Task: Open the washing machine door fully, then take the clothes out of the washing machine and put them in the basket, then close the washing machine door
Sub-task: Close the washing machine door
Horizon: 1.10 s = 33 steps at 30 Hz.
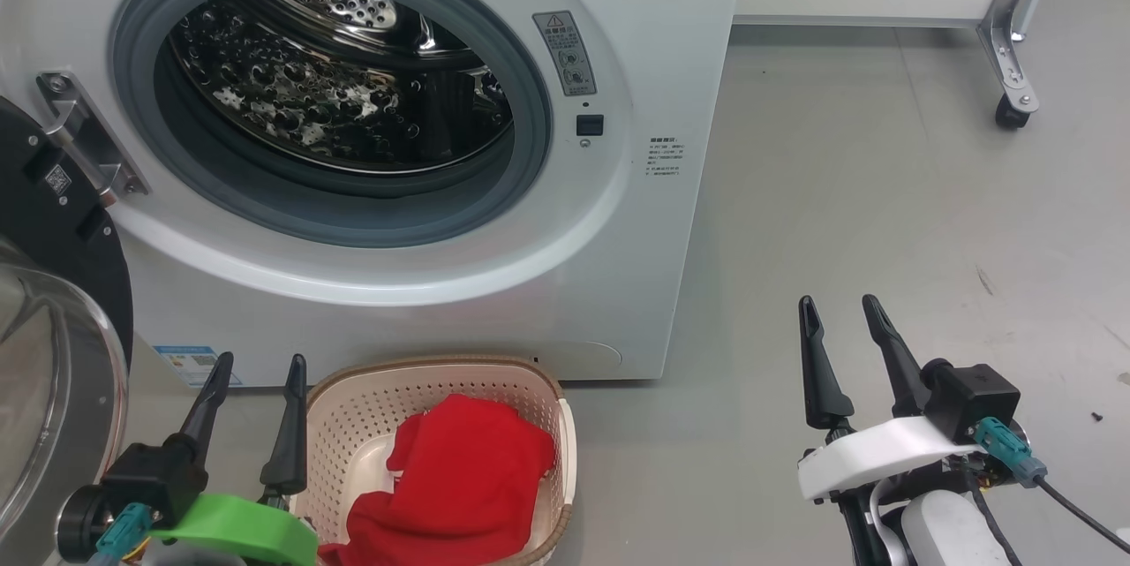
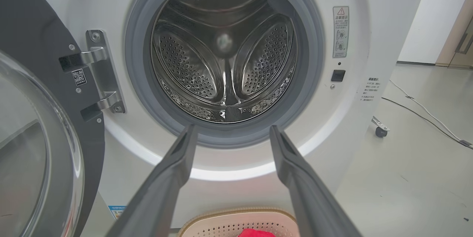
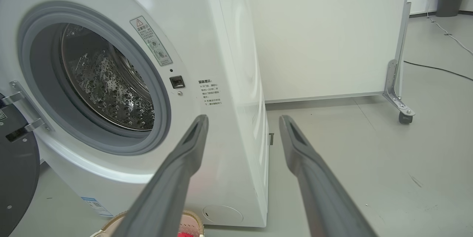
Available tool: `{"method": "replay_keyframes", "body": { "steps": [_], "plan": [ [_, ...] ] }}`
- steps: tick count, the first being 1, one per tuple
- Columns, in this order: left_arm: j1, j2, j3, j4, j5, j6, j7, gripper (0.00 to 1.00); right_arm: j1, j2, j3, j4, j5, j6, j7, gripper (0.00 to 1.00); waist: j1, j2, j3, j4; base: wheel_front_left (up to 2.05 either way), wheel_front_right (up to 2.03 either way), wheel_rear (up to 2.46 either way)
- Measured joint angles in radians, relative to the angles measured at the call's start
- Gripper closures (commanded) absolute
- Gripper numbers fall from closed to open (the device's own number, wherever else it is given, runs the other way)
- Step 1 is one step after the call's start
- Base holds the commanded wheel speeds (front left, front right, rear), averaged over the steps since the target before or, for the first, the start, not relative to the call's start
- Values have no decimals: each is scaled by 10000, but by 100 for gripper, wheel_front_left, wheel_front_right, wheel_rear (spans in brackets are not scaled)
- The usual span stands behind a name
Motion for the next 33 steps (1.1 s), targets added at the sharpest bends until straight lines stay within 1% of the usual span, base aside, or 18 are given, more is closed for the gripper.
{"method": "replay_keyframes", "body": {
  "steps": [17, 33],
  "plan": [
    [10, -36, 56, 2, 94, -6, 0, 0, -1, 0, 25, 0, 15, 0, 0, 0, 0, 0, 27, -10, -44, 44, 0],
    [12, -38, 73, -27, 268, -94, 0, 0, -2, 0, 102, 2, 15, 0, 0, 0, 0, 0, 108, -3, -100, 100, 0]
  ]
}}
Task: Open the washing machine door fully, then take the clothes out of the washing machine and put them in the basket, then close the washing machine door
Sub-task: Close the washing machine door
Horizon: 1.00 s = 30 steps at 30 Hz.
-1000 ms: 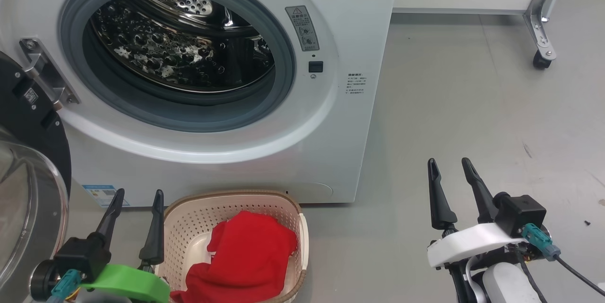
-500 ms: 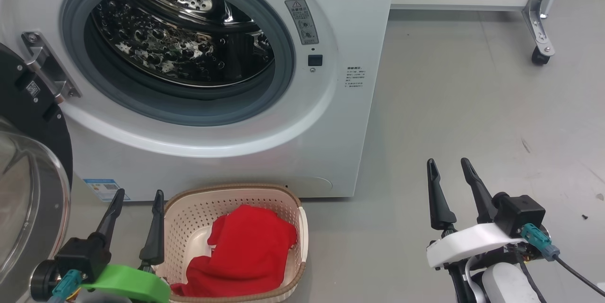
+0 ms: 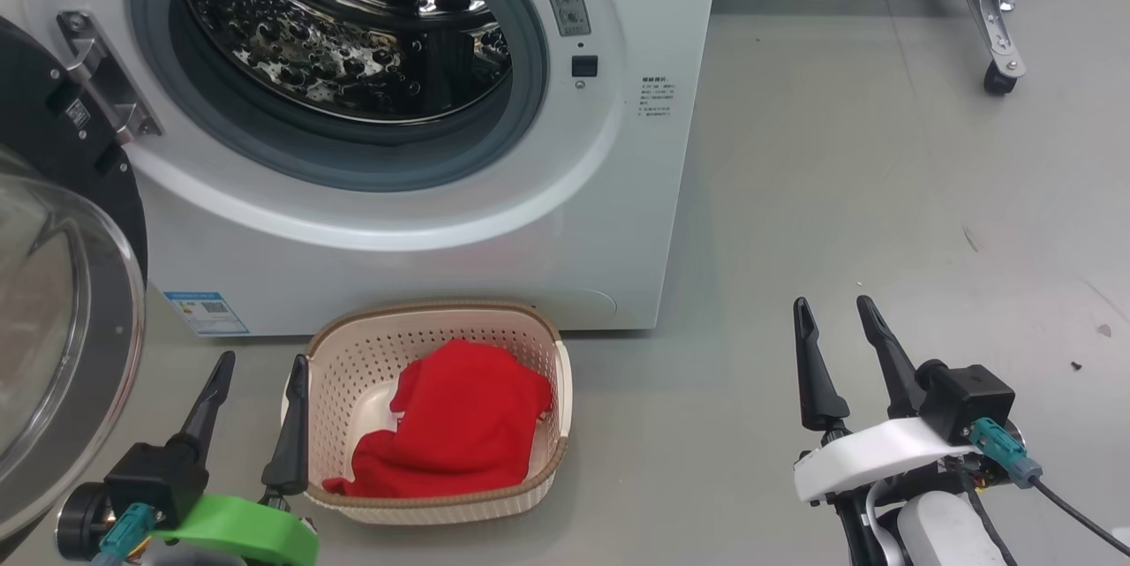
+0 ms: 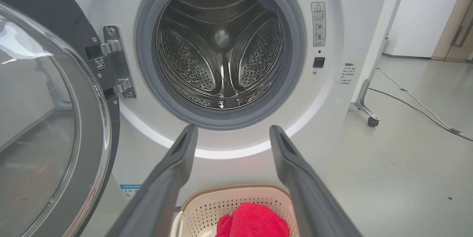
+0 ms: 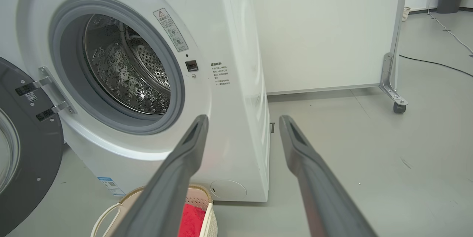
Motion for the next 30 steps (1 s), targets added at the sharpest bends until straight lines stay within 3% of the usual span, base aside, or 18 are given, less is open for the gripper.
{"method": "replay_keyframes", "body": {
  "steps": [15, 30],
  "plan": [
    [0, -8, 31, -12, 65, -75, 0, 0, -3, 0, 50, 15, -2, 8, -2, 0, 0, 0, -9, 3, -98, 98, 0],
    [0, -36, 174, -48, 115, -82, 0, 0, -11, 0, 40, 15, 17, 6, 0, 0, 0, 0, 65, 23, -49, 49, 0]
  ]
}}
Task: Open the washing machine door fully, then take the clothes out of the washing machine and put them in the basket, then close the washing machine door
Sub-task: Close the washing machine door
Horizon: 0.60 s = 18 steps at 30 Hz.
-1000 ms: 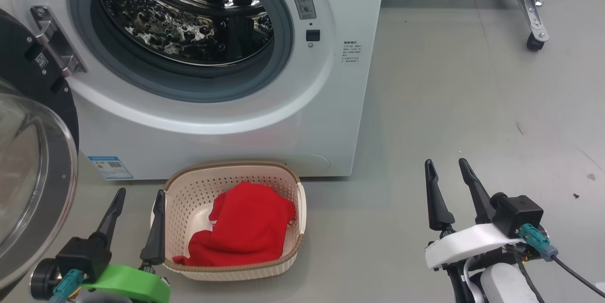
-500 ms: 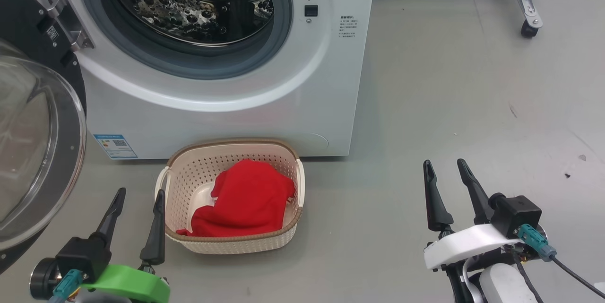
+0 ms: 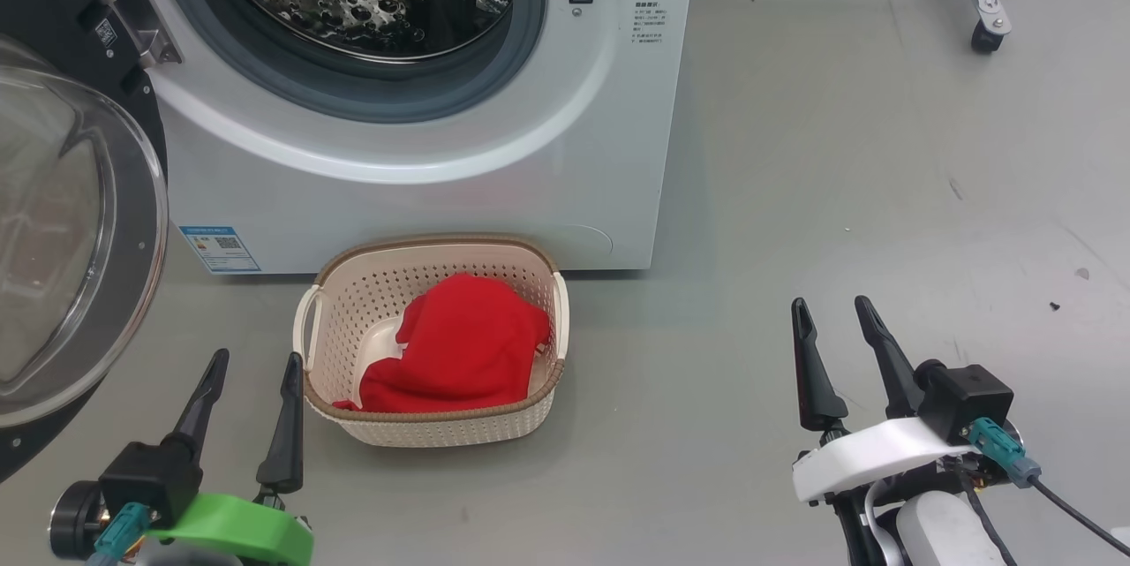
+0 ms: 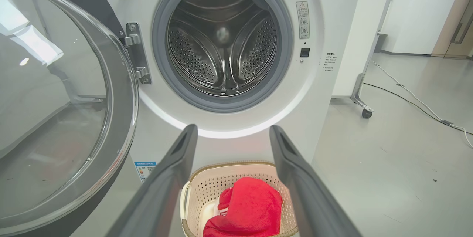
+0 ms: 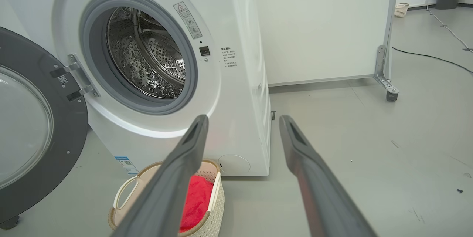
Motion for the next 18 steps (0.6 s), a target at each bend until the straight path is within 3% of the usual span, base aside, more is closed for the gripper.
{"method": "replay_keyframes", "body": {
  "steps": [18],
  "plan": [
    [-1, -38, 61, -2, 144, -8, 0, 0, -13, 0, -10, 0, 82, -4, 0, 0, 0, 0, 16, 1, -5, 5, 0]
  ]
}}
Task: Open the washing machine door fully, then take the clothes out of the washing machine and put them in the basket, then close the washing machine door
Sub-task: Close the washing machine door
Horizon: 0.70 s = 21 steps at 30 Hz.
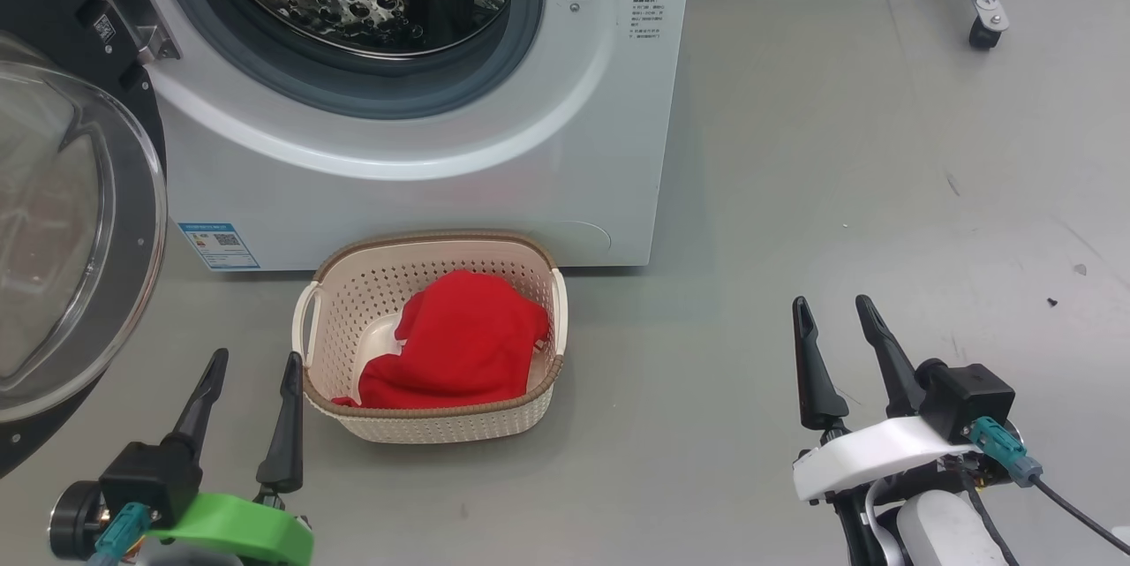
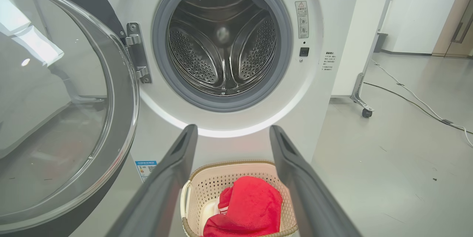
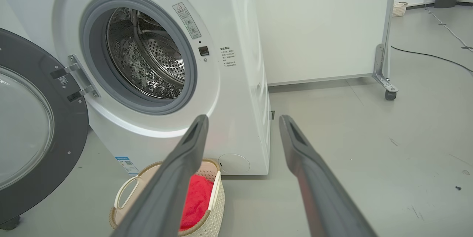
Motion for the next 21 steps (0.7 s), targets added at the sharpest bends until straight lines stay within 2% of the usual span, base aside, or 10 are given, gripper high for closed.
{"method": "replay_keyframes", "body": {
  "steps": [21],
  "plan": [
    [0, -109, 46, 13, 144, -33, 0, 0, -1, 0, 8, 4, 42, -2, 0, 0, 0, 0, -106, -16, 0, 0, 0]
  ]
}}
